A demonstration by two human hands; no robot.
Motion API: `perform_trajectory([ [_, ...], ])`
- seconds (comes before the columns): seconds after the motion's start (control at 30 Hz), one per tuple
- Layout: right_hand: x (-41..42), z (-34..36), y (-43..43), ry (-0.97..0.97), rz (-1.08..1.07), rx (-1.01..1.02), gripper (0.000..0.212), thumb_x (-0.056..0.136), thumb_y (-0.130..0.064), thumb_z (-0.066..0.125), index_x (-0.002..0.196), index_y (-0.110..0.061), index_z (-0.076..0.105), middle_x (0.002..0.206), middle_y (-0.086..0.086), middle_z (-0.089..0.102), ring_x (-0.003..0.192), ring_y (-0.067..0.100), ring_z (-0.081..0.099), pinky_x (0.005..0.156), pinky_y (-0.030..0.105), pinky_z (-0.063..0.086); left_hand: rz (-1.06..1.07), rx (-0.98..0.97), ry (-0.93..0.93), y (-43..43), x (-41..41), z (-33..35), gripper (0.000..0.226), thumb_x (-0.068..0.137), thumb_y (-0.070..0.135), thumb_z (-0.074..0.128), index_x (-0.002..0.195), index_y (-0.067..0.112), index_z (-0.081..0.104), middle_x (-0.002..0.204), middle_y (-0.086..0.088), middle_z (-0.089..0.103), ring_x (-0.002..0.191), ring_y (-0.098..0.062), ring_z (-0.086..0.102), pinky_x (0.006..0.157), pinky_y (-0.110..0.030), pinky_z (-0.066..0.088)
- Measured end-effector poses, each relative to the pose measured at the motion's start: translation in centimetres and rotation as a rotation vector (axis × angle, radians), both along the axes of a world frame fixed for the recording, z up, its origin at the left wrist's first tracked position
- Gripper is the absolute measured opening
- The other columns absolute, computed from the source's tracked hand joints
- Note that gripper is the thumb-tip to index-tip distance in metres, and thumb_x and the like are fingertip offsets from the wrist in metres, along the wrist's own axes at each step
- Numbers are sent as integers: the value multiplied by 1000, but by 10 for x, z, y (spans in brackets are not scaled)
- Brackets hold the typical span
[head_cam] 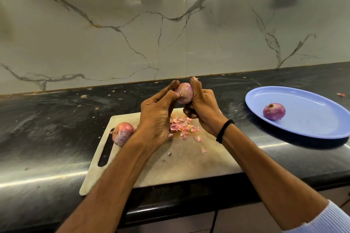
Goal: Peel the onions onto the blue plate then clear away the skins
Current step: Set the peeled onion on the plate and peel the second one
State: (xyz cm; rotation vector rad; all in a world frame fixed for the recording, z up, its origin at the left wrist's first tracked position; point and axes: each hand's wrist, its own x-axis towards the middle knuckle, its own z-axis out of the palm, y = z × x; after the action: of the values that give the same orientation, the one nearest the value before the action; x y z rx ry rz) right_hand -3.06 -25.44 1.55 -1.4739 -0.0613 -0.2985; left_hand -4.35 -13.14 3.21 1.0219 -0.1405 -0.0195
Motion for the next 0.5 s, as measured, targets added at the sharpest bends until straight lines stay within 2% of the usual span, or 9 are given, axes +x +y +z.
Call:
perform_trajectory([
  [0.1, 1, 0, 0, -3, 10, 37, 60, 101, -54, 38, 78, -3, 60, 46, -1, 48, 43, 18, 46, 36, 21, 35, 82, 34, -32, 1, 0, -1, 17, 86, -5, 66, 95, 7, 74, 89, -2, 78, 90, -13, 73, 82, -25, 59],
  [0.2, 3, -1, -3, -7, 11, 62, 61, 101, -55, 37, 84, -3, 64, 48, 1, 47, 42, 17, 46, 36, 22, 35, 173, 210, -175, 4, 1, -5, 18, 81, 5, 75, 99, 11, 76, 94, -4, 78, 96, -17, 73, 89, -32, 58],
  [0.33, 4, -2, -4, -18, 8, 76, 63, 101, -56, 37, 85, -3, 67, 60, 11, 44, 43, 17, 43, 37, 23, 33, 300, 556, -432, 6, 1, -12, 30, 79, 19, 81, 109, 17, 75, 108, 2, 74, 102, -4, 69, 90, -24, 56],
  [0.4, 4, -2, -3, -19, 10, 52, 69, 101, -56, 38, 91, 5, 67, 65, 13, 44, 46, 17, 41, 39, 24, 34, 420, 698, -563, 7, 2, -16, 31, 81, 21, 80, 111, 16, 75, 108, 5, 72, 100, -1, 67, 87, -17, 54],
  [0.5, 4, -2, -2, -20, -13, -11, 78, 101, -55, 37, 98, 20, 58, 66, 15, 44, 46, 17, 42, 40, 24, 35, 578, 841, -728, 8, 6, -23, 26, 85, 16, 77, 111, 12, 75, 104, 0, 71, 90, -4, 66, 81, -11, 52],
])
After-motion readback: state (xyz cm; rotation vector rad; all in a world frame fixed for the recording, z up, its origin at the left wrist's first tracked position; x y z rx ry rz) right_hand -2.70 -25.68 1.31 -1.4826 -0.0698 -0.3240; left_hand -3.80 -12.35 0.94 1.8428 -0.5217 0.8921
